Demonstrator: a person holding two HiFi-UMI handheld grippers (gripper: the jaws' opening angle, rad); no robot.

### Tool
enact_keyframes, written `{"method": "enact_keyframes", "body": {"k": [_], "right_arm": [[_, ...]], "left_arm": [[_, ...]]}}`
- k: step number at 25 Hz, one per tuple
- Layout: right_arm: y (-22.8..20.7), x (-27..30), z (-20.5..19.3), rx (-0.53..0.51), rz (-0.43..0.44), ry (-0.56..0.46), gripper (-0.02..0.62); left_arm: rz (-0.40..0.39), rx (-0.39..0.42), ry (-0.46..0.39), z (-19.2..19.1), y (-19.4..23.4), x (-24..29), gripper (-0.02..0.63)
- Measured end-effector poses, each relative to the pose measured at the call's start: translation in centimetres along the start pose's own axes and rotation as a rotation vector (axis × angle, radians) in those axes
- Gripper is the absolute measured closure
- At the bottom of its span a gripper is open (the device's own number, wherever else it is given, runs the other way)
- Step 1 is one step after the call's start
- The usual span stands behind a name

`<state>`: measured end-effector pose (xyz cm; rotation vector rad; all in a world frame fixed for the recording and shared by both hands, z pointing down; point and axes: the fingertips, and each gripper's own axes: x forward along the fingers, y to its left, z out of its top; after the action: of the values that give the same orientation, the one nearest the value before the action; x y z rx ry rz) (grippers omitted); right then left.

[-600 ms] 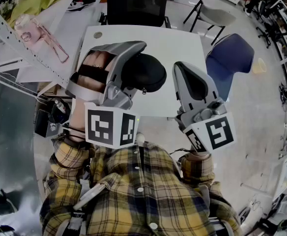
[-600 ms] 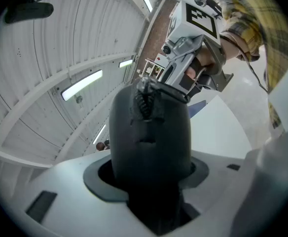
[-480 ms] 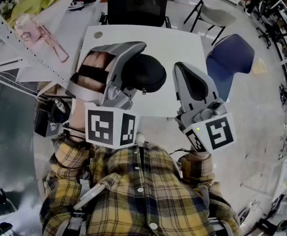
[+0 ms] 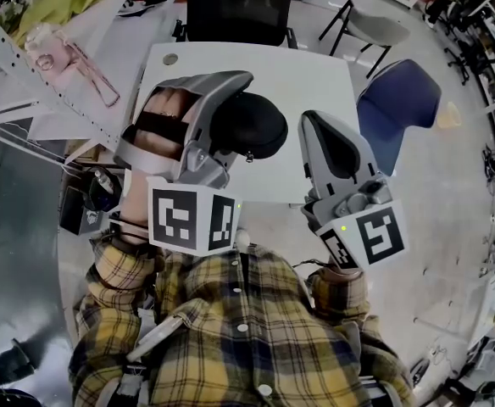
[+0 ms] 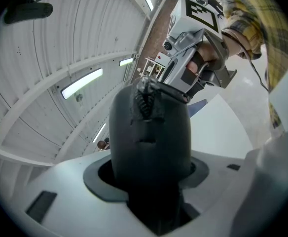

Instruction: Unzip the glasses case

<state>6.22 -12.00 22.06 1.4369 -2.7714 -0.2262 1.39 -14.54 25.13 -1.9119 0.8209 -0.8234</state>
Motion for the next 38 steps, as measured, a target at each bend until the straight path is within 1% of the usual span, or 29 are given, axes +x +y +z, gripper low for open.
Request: {"method": "enact_keyframes", "body": {"k": [2,4,8,12,13,15,21,26,30,32,35,38], "right_arm": [[0.1,-0.4,0.2,0.039,0.013,0.001,0.597],[0.6,-0.9,0.5,0.104,0.053,-0.003,0.597],[3.3,-1.8,0.5,0.234,0.198,0.02,0.596],[5.5,-2.1,0.0,0.326,0.299,0.048,0.593],[5.9,-2.1,-0.1,0.34,0.319,0.052,0.584],[6.6,-2.1,-0.2,0.361,0.354,0.058,0.541],[7.4,-1.6,-0.1,0.411,0.395,0.047,0.541],[7.5,-1.2,0.3,0.458,0.415,0.024,0.541],[7.6,-1.0,0.4,0.474,0.424,0.021,0.541],[7.6,-1.0,0.3,0.505,0.438,0.02,0.541],[7.5,-1.1,0.2,0.577,0.467,0.007,0.541],[7.2,-1.0,-0.4,0.613,0.464,0.023,0.541]], "left_arm": [[0.002,0.001,0.004,0.0,0.1,0.1,0.359],[0.004,0.003,0.007,0.0,0.1,0.2,0.359],[0.008,0.01,0.018,-0.2,0.2,0.5,0.359],[0.014,0.038,0.037,-0.5,0.3,0.9,0.359],[0.016,0.048,0.043,-0.5,0.4,1.0,0.359],[0.021,0.069,0.052,-0.5,0.5,1.2,0.359],[0.028,0.135,0.068,0.0,0.6,1.5,0.359],[0.034,0.173,0.095,-0.6,0.7,1.7,0.359],[0.036,0.196,0.113,-0.9,0.6,1.9,0.359],[0.037,0.208,0.118,-1.0,0.6,2.0,0.359],[0.047,0.249,0.135,-1.4,0.7,2.2,0.359],[0.063,0.29,0.141,-1.4,0.8,2.3,0.359]]}}
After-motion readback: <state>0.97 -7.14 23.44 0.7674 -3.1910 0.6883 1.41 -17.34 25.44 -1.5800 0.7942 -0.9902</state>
